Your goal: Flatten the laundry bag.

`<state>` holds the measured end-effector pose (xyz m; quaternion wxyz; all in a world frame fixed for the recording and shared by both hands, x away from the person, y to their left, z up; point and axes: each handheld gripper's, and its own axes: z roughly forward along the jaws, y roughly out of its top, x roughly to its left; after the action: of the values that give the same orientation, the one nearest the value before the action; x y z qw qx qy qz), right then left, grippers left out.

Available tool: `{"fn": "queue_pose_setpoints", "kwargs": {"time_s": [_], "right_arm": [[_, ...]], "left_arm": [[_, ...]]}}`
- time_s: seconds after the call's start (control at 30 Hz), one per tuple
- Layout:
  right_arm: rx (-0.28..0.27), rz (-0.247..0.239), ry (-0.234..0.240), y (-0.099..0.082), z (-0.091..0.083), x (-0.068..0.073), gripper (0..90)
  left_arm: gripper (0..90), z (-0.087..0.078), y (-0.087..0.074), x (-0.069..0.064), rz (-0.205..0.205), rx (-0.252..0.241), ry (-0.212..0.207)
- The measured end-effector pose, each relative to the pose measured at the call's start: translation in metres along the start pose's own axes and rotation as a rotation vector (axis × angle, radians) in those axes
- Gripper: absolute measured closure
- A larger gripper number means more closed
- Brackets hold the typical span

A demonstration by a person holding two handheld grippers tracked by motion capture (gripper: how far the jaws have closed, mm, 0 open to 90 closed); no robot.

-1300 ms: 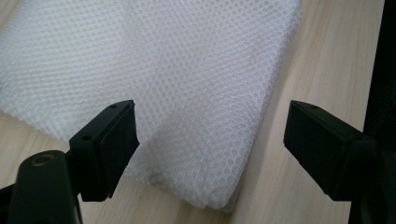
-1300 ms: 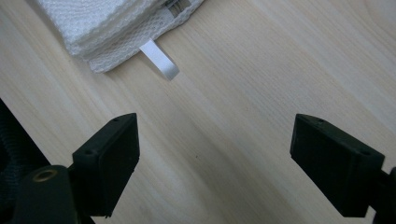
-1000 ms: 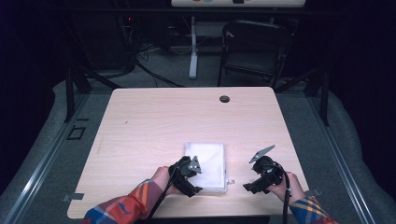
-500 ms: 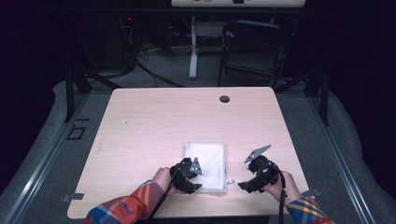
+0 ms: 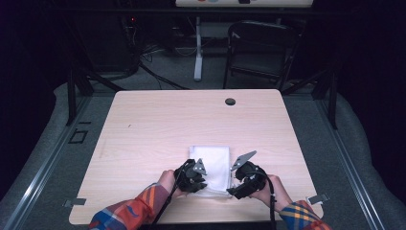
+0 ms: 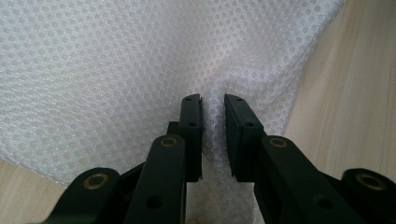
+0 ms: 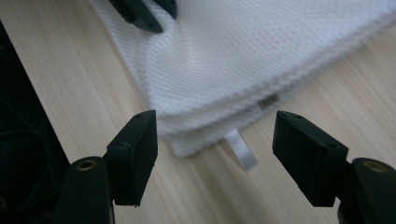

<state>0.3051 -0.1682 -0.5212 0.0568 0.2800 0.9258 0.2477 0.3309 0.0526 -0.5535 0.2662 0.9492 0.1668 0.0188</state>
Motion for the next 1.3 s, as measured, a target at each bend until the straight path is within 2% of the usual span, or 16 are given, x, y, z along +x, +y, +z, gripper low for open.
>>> {"fn": "queue_pose_setpoints", "kwargs": {"time_s": [0.03, 0.13, 0.3, 0.37, 0.5, 0.53, 0.57, 0.63, 0.7, 0.73, 0.87, 1.0, 1.1, 1.2, 1.23, 1.3], "right_arm": [[0.02, -0.03, 0.002, 0.008, 0.008, 0.006, 30.1], [0.036, -0.058, -0.008, 0.014, 0.018, 0.012, 28.7], [0.066, -0.069, -0.026, 0.019, 0.029, 0.014, 31.8], [0.091, -0.056, -0.05, 0.02, 0.036, 0.011, 42.1], [0.102, -0.049, -0.053, 0.02, 0.04, 0.01, 50.0], [0.1, -0.047, -0.06, 0.02, 0.041, 0.01, 57.3], [0.1, -0.047, -0.06, 0.02, 0.041, 0.01, 57.3], [0.091, -0.033, -0.063, 0.019, 0.042, 0.008, 66.6], [0.086, -0.023, -0.06, 0.019, 0.041, 0.006, 71.0], [0.053, -0.002, -0.039, 0.018, 0.04, 0.004, 75.6], [0.005, 0.026, -0.016, 0.018, 0.035, 0.0, 77.5], [-0.031, 0.024, -0.013, 0.02, 0.027, -0.001, 79.1], [-0.039, 0.021, -0.004, 0.021, 0.023, -0.002, 79.4], [-0.058, 0.036, 0.016, 0.021, 0.02, -0.005, 79.5], [-0.058, 0.036, 0.016, 0.021, 0.02, -0.005, 79.5], [-0.06, 0.045, 0.029, 0.02, 0.02, -0.008, 78.6]], "left_arm": [[79.1, 0.0, 0.0, 0.001, -0.007, -0.002, -0.006], [79.3, 0.001, 0.001, 0.001, -0.014, -0.004, -0.009], [79.1, 0.001, 0.0, 0.003, -0.006, -0.002, -0.017], [78.6, 0.001, 0.0, 0.004, -0.014, -0.003, -0.024], [78.0, 0.001, 0.0, 0.004, -0.019, -0.003, -0.032], [77.0, 0.001, 0.0, 0.004, -0.02, -0.003, -0.032], [77.0, 0.001, 0.0, 0.004, -0.019, -0.001, -0.034], [74.2, 0.001, 0.001, 0.004, -0.01, 0.003, -0.037], [69.3, 0.0, 0.002, 0.002, 0.0, 0.01, -0.038], [63.5, 0.0, 0.003, 0.001, 0.013, 0.013, -0.039], [54.8, -0.003, 0.005, -0.001, 0.025, -0.002, -0.037], [48.6, -0.004, 0.009, -0.004, 0.037, -0.019, -0.026], [50.6, -0.004, 0.014, -0.009, 0.062, -0.014, 0.009], [66.2, -0.003, 0.015, -0.01, 0.069, -0.007, 0.035], [66.2, -0.003, 0.015, -0.01, 0.065, -0.01, 0.038], [77.6, -0.003, 0.014, -0.008, 0.053, -0.016, 0.044]]}}
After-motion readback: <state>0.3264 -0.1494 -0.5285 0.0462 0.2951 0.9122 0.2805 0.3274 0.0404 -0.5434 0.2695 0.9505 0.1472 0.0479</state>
